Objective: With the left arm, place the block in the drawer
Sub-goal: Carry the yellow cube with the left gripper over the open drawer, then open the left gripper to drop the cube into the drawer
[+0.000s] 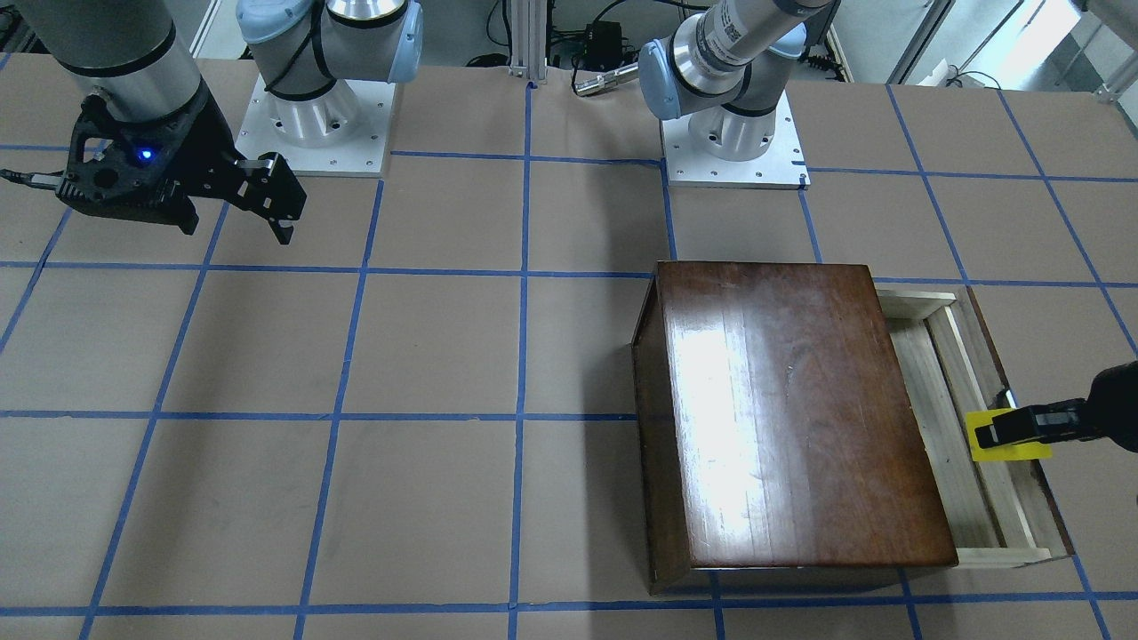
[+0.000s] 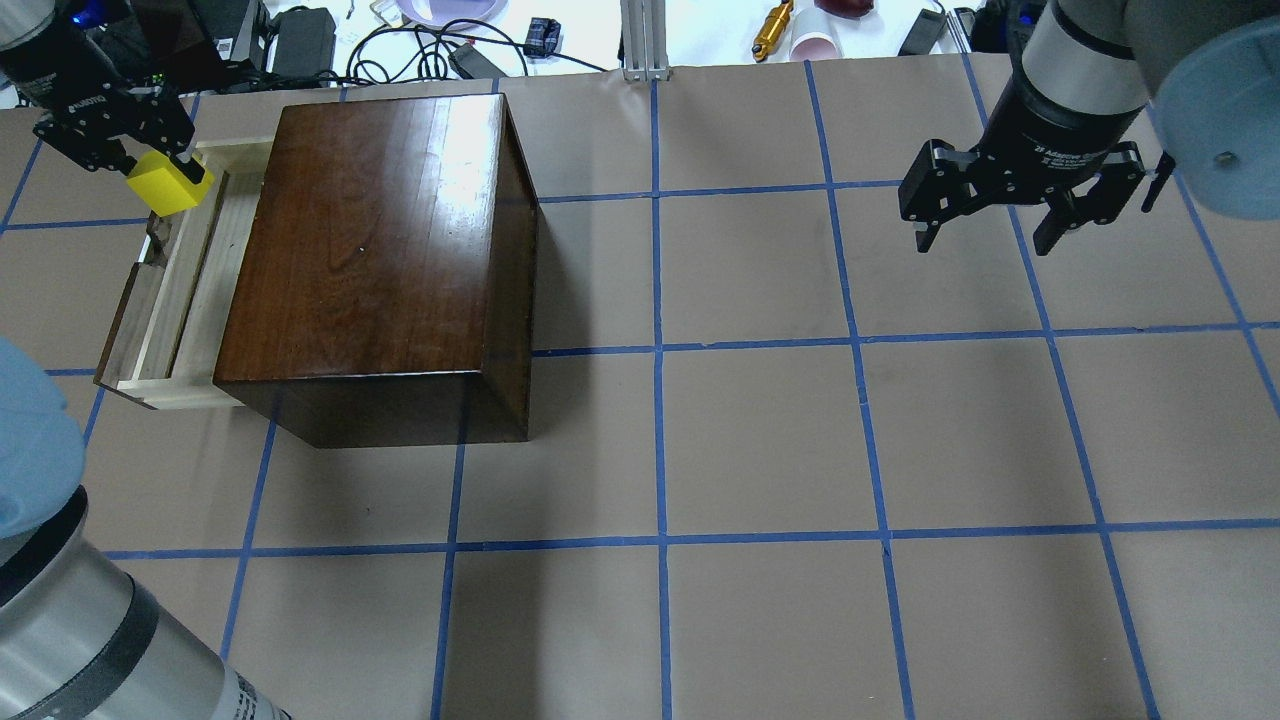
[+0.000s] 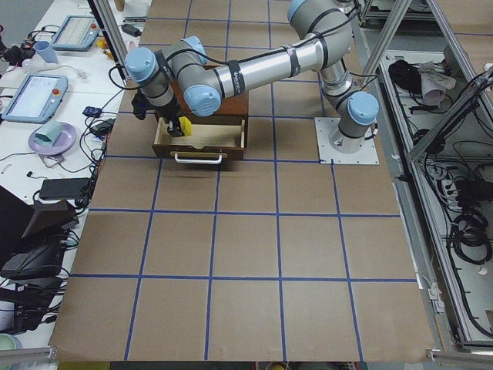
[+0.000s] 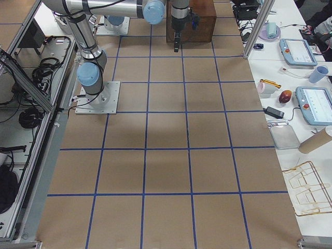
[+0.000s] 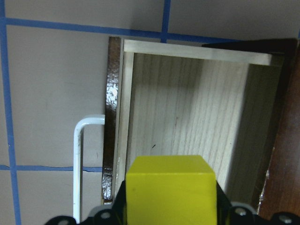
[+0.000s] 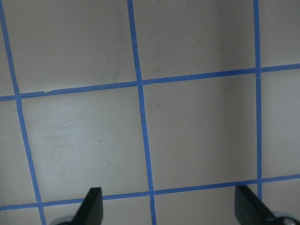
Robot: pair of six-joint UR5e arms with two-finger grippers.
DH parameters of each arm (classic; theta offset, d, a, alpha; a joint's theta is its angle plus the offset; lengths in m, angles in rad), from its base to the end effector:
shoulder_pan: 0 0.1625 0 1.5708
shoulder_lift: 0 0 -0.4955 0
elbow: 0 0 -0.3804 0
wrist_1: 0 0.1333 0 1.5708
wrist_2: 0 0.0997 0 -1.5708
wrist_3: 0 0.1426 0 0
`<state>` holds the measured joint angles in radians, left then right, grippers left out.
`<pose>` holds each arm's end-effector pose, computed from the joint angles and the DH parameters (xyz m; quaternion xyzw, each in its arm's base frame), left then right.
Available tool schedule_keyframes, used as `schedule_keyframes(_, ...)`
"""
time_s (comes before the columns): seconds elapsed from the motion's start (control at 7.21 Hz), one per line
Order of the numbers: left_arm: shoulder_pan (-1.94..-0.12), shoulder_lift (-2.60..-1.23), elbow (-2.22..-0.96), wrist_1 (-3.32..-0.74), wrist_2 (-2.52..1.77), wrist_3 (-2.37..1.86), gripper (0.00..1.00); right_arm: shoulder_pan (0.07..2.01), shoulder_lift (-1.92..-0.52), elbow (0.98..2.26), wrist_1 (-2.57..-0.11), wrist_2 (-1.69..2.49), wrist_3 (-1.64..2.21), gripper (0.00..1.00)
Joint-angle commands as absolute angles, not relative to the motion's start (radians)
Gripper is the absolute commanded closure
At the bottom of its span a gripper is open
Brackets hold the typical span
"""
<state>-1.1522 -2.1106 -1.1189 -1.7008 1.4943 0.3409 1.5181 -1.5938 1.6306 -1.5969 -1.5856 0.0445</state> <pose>0.1529 -0.6984 0.3938 0.0427 -0.9924 -0.0868 0.0756 0.1064 -0.4732 0.5002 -0.0485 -0.9988 -0.0054 0.0074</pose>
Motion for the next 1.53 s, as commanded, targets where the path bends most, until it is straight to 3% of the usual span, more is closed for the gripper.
schedule_keyframes(0.0, -1.154, -2.117, -1.187, -1.694, 1.494, 0.348, 1.00, 1.519, -1.594, 1.631, -1.597, -1.586, 0.044, 0.00)
schedule_keyframes(0.14, -1.154, -2.118, -1.213, -1.663, 1.496, 0.359, 0.94, 1.519, -1.594, 1.632, -1.597, -1.586, 0.044, 0.00)
schedule_keyframes(0.28, -1.154, -2.118, -1.239, -1.642, 1.494, 0.359, 0.76, 1.517, -1.594, 1.631, -1.597, -1.586, 0.044, 0.00)
schedule_keyframes(0.55, -1.155, -2.114, -1.246, -1.640, 1.486, 0.350, 0.00, 1.519, -1.594, 1.631, -1.597, -1.586, 0.044, 0.00)
schedule_keyframes(1.39, -1.256, -1.950, -1.235, -1.655, 1.616, 0.330, 0.00, 1.519, -1.594, 1.631, -1.597, -1.585, 0.044, 0.00)
